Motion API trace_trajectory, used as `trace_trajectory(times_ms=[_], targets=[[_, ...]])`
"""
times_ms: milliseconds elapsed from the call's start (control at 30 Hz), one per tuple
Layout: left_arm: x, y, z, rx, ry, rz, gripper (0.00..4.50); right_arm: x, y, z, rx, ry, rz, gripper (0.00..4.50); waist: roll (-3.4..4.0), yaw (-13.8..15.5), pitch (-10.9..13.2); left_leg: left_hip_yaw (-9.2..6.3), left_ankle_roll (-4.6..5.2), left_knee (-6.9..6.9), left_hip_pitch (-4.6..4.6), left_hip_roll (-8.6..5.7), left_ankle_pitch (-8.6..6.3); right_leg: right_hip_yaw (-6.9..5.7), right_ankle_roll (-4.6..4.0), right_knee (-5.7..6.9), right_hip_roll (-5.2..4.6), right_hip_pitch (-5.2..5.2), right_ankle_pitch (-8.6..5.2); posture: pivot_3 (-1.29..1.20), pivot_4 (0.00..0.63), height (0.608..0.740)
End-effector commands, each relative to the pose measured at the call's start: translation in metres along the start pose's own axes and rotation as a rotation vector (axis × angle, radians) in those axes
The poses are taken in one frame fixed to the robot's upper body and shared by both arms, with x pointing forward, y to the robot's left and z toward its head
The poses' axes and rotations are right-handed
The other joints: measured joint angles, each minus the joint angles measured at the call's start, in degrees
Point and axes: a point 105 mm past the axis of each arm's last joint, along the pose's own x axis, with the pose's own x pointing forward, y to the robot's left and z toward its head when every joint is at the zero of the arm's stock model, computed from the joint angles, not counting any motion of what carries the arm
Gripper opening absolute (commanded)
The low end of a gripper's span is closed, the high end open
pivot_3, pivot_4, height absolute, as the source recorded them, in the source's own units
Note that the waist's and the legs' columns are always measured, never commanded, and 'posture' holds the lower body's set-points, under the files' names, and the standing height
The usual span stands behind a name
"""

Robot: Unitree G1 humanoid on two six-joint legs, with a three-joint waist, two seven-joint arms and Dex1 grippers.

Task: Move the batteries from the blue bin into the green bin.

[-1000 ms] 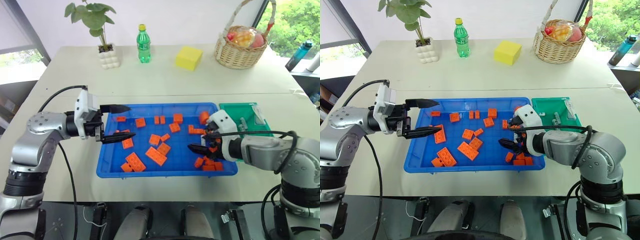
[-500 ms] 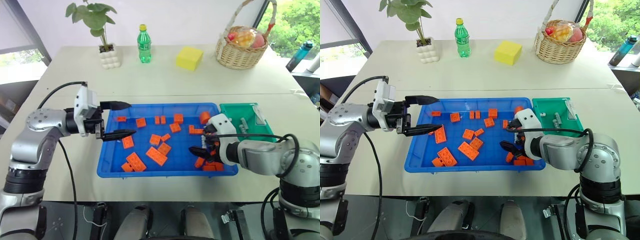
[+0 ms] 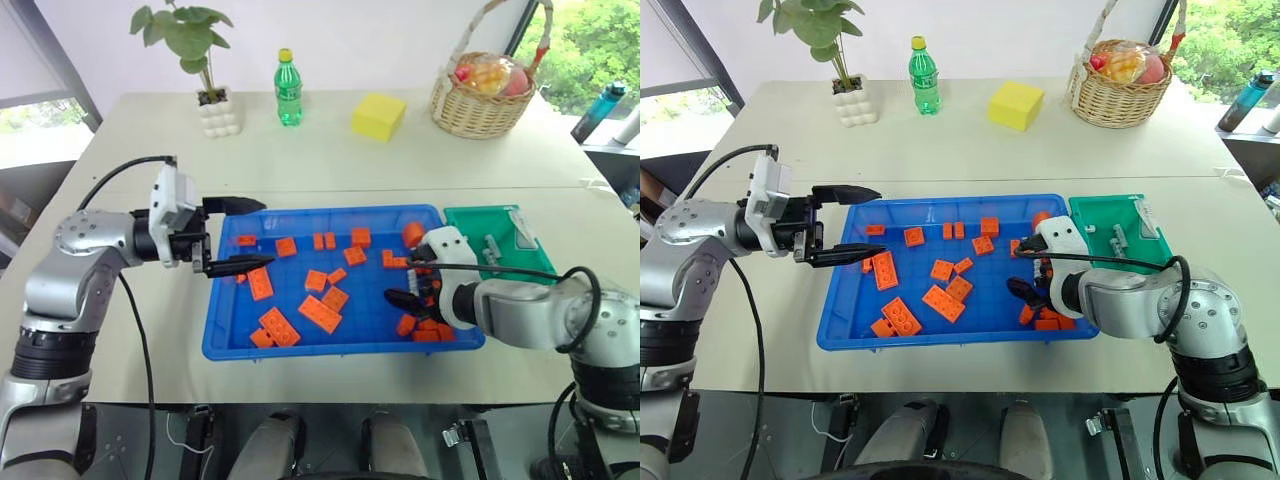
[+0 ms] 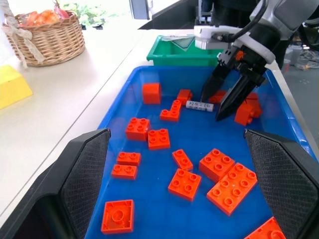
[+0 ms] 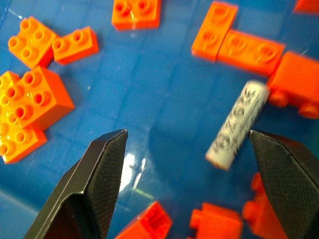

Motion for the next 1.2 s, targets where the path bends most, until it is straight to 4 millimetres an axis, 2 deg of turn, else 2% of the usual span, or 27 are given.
trace_trajectory(times_ms=[33,200,333,467,600,700,933,1033,1167,1200], targets=[[-0.001,0.002,0.007,0.039,-0.004,0.005,4.5,0.0,0.012,0.004,0.036,0.003,0.071,3.98,0.0,-0.1,0.0,0.0,0.0,0.0,0.0,0.01,0.0,0.0,0.0,0.0,0.0,0.0,0.0,0.0,0.15,0.737],[-0.003,0.002,0.006,0.038,-0.003,0.009,4.5,0.002,0.015,0.009,-0.006,-0.003,0.079,3.98,0.0,-0.4,0.0,0.01,0.0,-0.01,0.0,0.03,0.0,-0.01,0.0,-0.03,0.02,0.0,0.0,0.0,0.15,0.737],[-0.004,0.001,0.004,0.031,-0.003,0.013,4.5,0.004,0.006,0.012,-0.077,-0.018,0.03,3.98,0.0,-0.4,0.0,0.0,0.0,-0.01,0.0,0.03,0.0,-0.01,0.0,-0.03,0.03,0.0,0.0,0.0,0.15,0.737],[-0.002,0.0,0.002,0.029,-0.006,0.013,4.5,0.013,0.001,0.012,-0.001,-0.012,0.024,3.98,-0.01,-0.7,0.0,0.0,0.0,-0.02,0.0,0.03,0.0,-0.01,0.0,-0.03,0.03,0.0,0.0,0.0,0.15,0.737],[0.0,0.0,0.002,0.031,-0.012,0.008,4.5,0.019,0.006,0.021,0.126,-0.013,0.06,3.98,-0.02,-1.2,0.0,-0.01,0.0,-0.01,0.02,0.04,0.0,-0.01,0.0,-0.03,0.03,0.04,0.0,0.0,0.15,0.737],[0.0,0.001,0.003,0.034,-0.014,0.009,4.5,0.022,0.009,0.02,0.209,0.015,0.069,3.98,-0.02,-1.3,0.0,0.0,0.0,-0.03,0.02,0.05,0.0,-0.01,0.0,-0.03,0.03,0.03,0.0,0.0,0.15,0.737],[-0.002,0.0,0.003,0.038,-0.005,0.017,4.5,0.025,0.013,0.014,0.256,0.06,0.062,3.98,-0.02,-1.3,0.0,-0.01,0.0,-0.04,0.03,0.06,0.0,-0.01,0.0,-0.04,0.04,0.04,0.0,0.0,0.15,0.737],[-0.003,0.0,0.003,0.038,-0.004,0.019,4.5,0.026,0.015,0.015,0.261,0.061,0.066,3.22,-0.02,-1.4,0.0,-0.01,0.0,-0.04,0.03,0.06,0.0,-0.01,0.0,-0.04,0.05,0.05,0.0,0.0,0.15,0.737],[-0.004,0.001,0.004,0.041,-0.004,0.022,4.5,0.027,0.02,0.015,0.221,0.068,0.087,1.31,-0.02,-1.4,0.0,-0.01,0.0,-0.04,0.03,0.06,0.0,-0.01,0.0,-0.03,0.05,0.04,0.0,0.0,0.15,0.737],[-0.003,0.001,0.004,0.041,-0.004,0.022,4.5,0.027,0.02,0.016,0.216,0.068,0.091,1.31,-0.02,-1.4,0.0,-0.01,0.0,-0.04,0.03,0.06,0.0,-0.01,0.0,-0.04,0.05,0.04,0.0,0.0,0.15,0.737]])
